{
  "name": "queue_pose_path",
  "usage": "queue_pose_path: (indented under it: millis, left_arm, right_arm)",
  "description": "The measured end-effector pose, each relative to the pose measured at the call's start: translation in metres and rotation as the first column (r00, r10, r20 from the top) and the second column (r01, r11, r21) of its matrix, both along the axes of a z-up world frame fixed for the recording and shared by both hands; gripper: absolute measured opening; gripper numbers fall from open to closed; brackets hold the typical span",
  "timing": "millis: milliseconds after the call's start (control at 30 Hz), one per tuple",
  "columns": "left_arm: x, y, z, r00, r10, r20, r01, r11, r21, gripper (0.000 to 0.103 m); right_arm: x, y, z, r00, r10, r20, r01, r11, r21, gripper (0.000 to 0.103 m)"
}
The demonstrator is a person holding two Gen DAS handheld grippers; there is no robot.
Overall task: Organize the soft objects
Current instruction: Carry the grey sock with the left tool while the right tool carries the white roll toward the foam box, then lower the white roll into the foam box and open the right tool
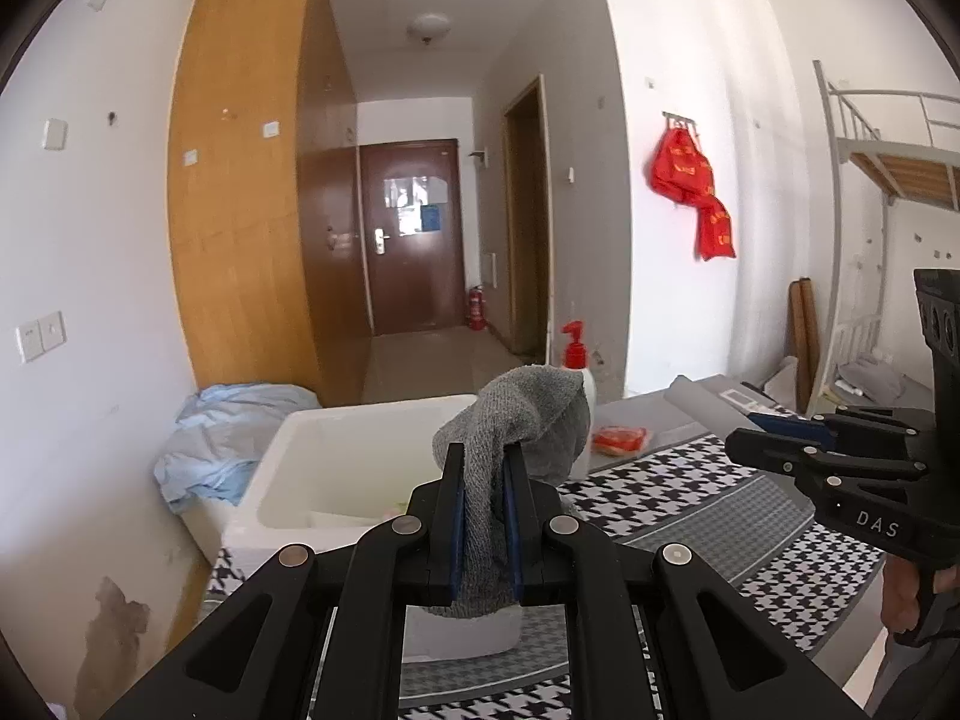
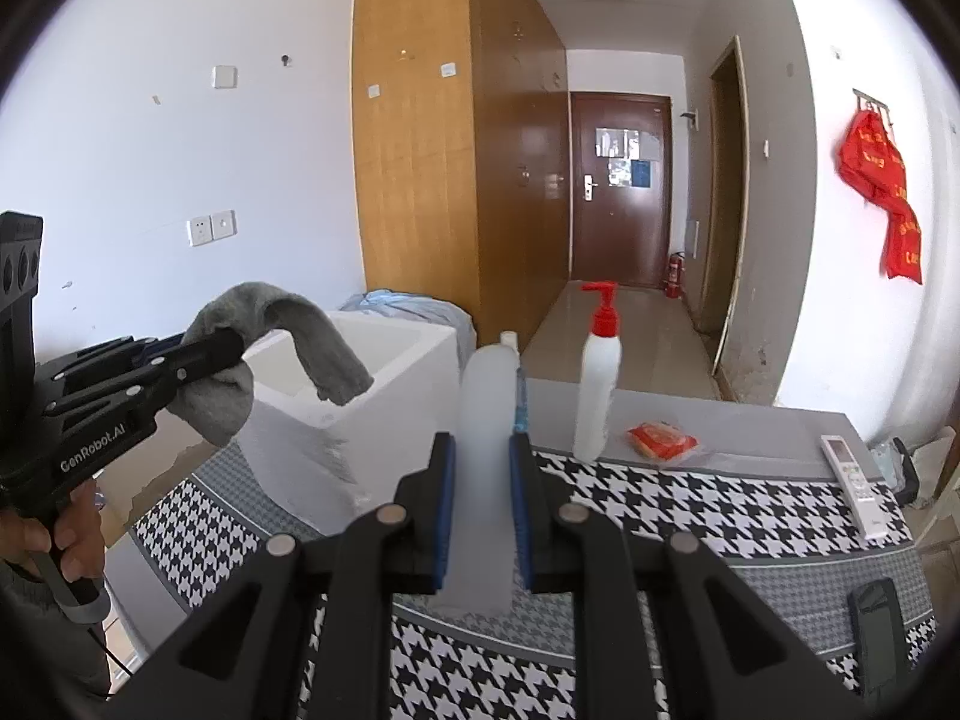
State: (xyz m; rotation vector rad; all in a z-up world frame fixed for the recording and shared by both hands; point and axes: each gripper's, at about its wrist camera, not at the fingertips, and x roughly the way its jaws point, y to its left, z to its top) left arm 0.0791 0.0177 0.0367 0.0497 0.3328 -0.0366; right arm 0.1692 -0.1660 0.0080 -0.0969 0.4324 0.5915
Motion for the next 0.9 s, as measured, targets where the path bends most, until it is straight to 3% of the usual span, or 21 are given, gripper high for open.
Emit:
queue_pose_path:
  millis: [900]
  left_arm:
    - [-0.021,0.055,0.004,0.985,0.173,0.019,-0.173,0.985,-0.023,0.012]
  right_arm:
    - [0.012,0.074,0.016,0.990,0.138,0.008,-0.138,0.989,-0.052,0.021]
